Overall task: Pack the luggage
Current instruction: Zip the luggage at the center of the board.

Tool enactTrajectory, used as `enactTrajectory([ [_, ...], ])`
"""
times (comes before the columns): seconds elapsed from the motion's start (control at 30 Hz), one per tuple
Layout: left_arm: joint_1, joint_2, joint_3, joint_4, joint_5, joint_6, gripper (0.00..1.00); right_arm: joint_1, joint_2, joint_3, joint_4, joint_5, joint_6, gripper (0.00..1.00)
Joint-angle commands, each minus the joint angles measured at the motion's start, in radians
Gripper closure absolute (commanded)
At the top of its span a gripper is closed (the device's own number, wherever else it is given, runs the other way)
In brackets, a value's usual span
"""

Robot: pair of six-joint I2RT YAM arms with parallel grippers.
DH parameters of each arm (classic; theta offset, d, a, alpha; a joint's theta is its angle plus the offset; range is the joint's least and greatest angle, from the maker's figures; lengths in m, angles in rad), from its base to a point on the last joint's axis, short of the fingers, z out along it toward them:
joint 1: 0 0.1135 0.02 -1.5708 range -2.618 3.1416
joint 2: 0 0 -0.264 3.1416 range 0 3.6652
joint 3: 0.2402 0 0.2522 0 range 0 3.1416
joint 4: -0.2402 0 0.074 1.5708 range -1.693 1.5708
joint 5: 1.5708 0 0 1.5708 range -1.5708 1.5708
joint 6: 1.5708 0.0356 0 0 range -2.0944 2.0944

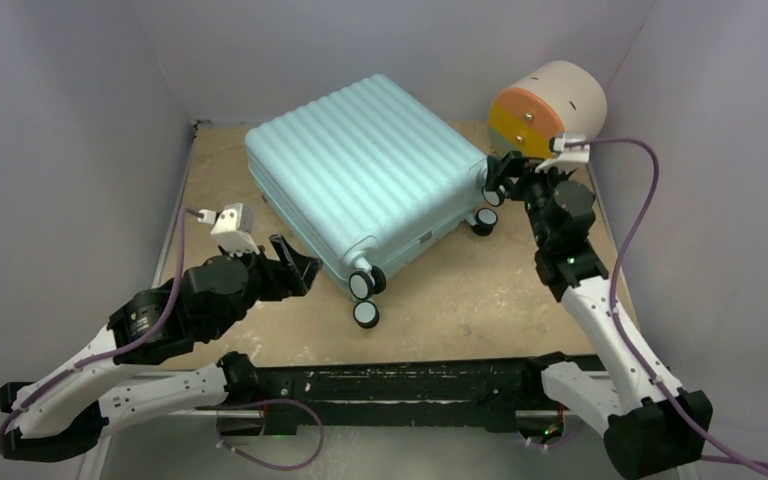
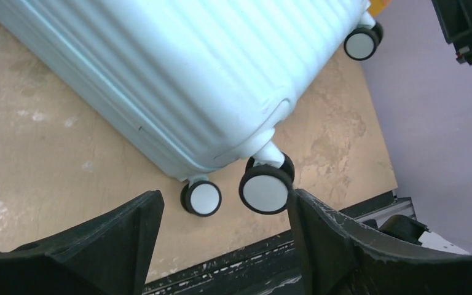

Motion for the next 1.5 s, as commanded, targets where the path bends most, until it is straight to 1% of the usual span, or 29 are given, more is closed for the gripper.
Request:
enactTrajectory([
  [0.0, 0.006, -0.016, -0.045, 0.216, 0.015, 0.235, 0.23, -0.154, 0.101, 0.191, -0.179, -0.361, -0.059, 0.04],
  [0.07, 0.006, -0.031, -0.075, 0.269, 0.032, 0.293, 0.23, -0.239, 0.158, 0.246, -0.197, -0.539, -0.072, 0.06],
  [0.13, 0.006, -0.058, -0.120, 0.340, 0.087, 0.349, 0.23, -0.304, 0.201, 0.273, -0.197, -0.693, -0.112, 0.08],
  [0.2, 0.005, -0.092, -0.182, 0.408, 0.143, 0.386, 0.23, -0.346, 0.239, 0.297, -0.202, -0.790, -0.151, 0.09],
  [0.27, 0.005, -0.125, -0.232, 0.466, 0.182, 0.403, 0.23, -0.376, 0.295, 0.348, -0.252, -0.883, -0.180, 0.11],
  [0.33, 0.006, -0.152, -0.269, 0.507, 0.214, 0.422, 0.23, -0.387, 0.351, 0.401, -0.318, -0.947, -0.215, 0.11],
  [0.4, 0.005, -0.171, -0.293, 0.530, 0.231, 0.433, 0.23, -0.389, 0.395, 0.439, -0.391, -0.973, -0.258, 0.12],
  [0.53, 0.005, -0.172, -0.307, 0.532, 0.246, 0.459, 0.23, -0.389, 0.437, 0.455, -0.425, -1.002, -0.279, 0.14],
  [0.63, 0.006, -0.161, -0.307, 0.522, 0.243, 0.461, 0.23, -0.389, 0.455, 0.459, -0.464, -0.976, -0.326, 0.15],
  [0.77, 0.005, -0.156, -0.297, 0.496, 0.232, 0.447, 0.23, -0.389, 0.437, 0.413, -0.459, -0.965, -0.337, 0.16],
  [0.9, 0.005, -0.187, -0.304, 0.477, 0.146, 0.404, 0.23, -0.367, 0.452, 0.406, -0.490, -0.924, -0.373, 0.18],
  [1.07, 0.006, -0.212, -0.300, 0.416, 0.012, 0.329, 0.23, -0.296, 0.506, 0.432, -0.556, -0.833, -0.444, 0.21],
  [1.23, 0.005, -0.204, -0.276, 0.345, -0.063, 0.264, 0.23, -0.284, 0.488, 0.397, -0.511, -0.734, -0.423, 0.34],
  [1.37, 0.006, -0.211, -0.270, 0.326, -0.102, 0.239, 0.23, -0.243, 0.422, 0.355, -0.485, -0.670, -0.404, 0.53],
  [1.47, 0.006, -0.217, -0.269, 0.334, -0.117, 0.227, 0.23, -0.212, 0.382, 0.332, -0.496, -0.634, -0.389, 0.69],
])
